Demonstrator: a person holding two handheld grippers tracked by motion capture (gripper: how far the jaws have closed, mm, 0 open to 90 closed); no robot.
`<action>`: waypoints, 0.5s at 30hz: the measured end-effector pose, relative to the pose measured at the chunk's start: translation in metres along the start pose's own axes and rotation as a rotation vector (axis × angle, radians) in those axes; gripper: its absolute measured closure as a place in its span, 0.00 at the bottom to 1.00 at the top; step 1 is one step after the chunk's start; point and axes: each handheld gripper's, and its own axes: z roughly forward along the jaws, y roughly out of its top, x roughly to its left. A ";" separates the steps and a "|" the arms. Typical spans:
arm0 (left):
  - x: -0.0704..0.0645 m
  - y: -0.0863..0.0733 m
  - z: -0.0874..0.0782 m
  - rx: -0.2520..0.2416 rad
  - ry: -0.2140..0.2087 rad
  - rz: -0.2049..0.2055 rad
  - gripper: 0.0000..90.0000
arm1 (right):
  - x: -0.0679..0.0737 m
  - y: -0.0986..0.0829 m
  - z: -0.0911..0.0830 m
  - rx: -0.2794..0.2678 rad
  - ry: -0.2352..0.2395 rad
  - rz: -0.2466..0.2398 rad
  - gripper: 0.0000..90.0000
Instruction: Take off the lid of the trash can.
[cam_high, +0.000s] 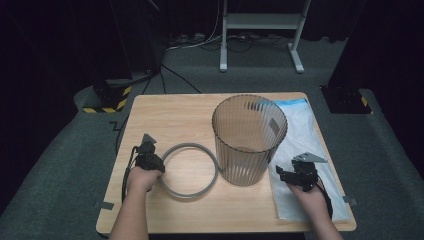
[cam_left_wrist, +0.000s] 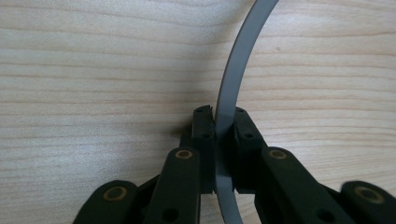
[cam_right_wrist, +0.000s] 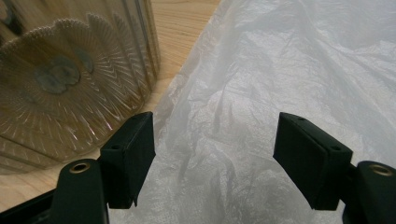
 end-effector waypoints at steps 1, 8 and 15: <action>-0.001 0.000 0.000 -0.002 0.009 0.002 0.91 | 0.000 0.000 0.000 0.000 0.000 0.001 0.32; -0.004 0.000 -0.008 -0.032 0.076 0.026 0.73 | 0.003 0.000 0.000 0.003 0.003 -0.002 0.32; 0.006 -0.017 -0.022 -0.184 0.199 0.148 0.57 | 0.001 0.000 -0.001 0.000 0.000 -0.003 0.32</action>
